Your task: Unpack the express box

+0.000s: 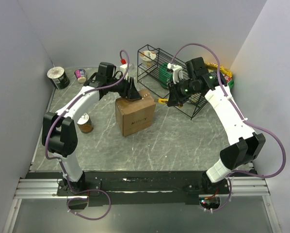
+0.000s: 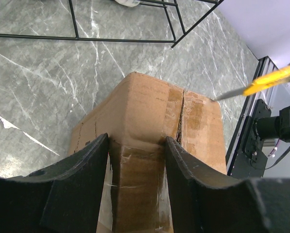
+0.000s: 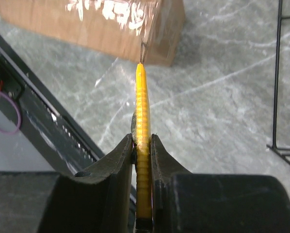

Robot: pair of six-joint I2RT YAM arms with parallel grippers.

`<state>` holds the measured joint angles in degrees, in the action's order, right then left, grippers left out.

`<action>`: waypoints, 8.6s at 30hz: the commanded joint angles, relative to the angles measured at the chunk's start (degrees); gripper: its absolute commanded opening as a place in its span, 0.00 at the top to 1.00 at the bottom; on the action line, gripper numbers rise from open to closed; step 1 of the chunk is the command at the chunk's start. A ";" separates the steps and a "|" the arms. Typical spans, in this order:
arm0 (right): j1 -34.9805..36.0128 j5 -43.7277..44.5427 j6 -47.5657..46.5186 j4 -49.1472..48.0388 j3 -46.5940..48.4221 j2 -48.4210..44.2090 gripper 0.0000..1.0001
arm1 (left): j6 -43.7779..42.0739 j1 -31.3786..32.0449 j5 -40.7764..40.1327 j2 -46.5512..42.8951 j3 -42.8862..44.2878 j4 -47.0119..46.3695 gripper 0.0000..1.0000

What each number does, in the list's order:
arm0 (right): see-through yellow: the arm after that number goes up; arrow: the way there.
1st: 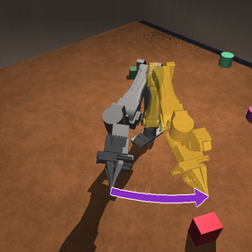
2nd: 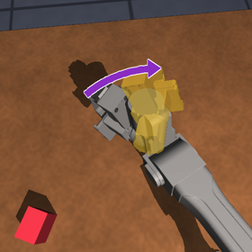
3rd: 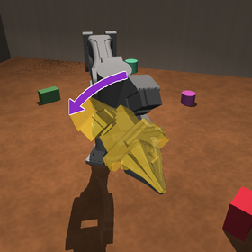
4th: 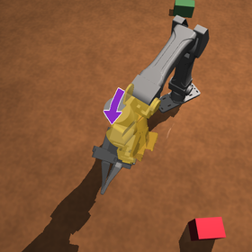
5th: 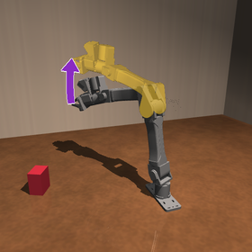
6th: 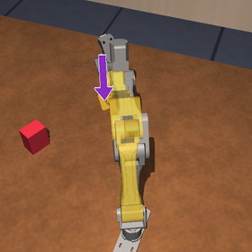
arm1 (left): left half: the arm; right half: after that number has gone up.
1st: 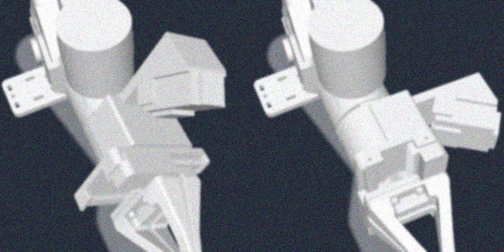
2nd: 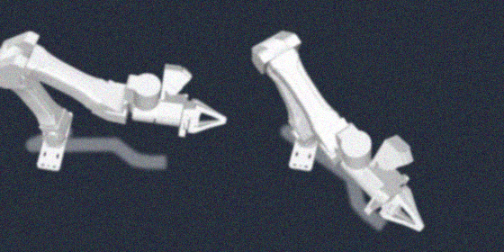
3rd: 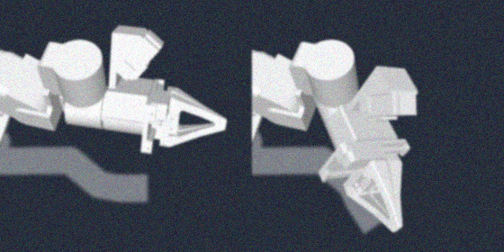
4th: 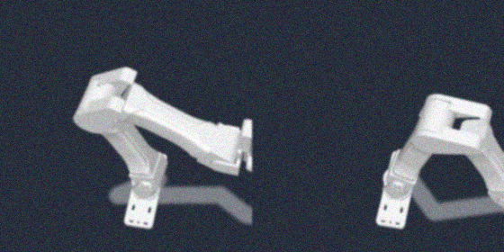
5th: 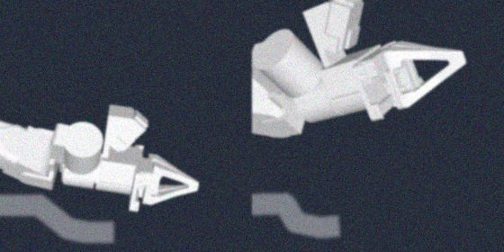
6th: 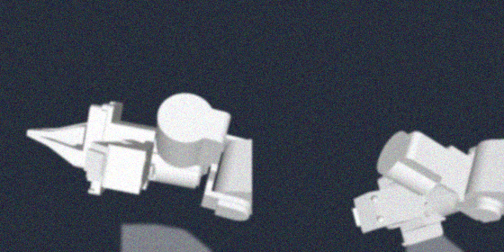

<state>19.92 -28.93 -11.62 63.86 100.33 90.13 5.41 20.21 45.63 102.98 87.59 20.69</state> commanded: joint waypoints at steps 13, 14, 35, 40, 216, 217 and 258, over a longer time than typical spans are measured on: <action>-2.61 2.29 1.77 -8.13 13.03 3.64 1.00 | -4.79 2.12 -9.50 1.00 -4.62 9.63 0.50; -2.61 2.30 2.21 -7.96 15.22 5.65 1.00 | -4.79 2.12 -9.50 0.73 -4.71 9.72 0.50; 4.69 8.69 2.65 -4.26 13.57 8.22 1.00 | -4.79 2.29 -9.77 -0.41 -6.12 9.28 0.50; 4.42 9.51 3.44 -3.39 14.01 7.87 1.00 | -4.79 2.38 -9.94 -0.50 -6.03 9.37 0.50; 9.96 -1.75 6.17 -18.50 -14.47 19.82 0.23 | -43.29 0.44 -33.40 -17.28 -10.24 31.61 0.23; 9.87 -1.75 6.17 -18.42 -14.38 19.91 0.23 | -43.99 1.06 -33.93 -17.29 -10.68 31.78 0.22; 9.87 -2.18 4.67 -16.48 -14.99 19.56 0.27 | -36.97 2.03 -27.17 -20.36 -6.38 14.04 0.54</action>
<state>29.50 -40.93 -1.56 30.02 90.74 103.18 -30.63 23.18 20.45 86.80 79.33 35.90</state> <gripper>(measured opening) 0.768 0.570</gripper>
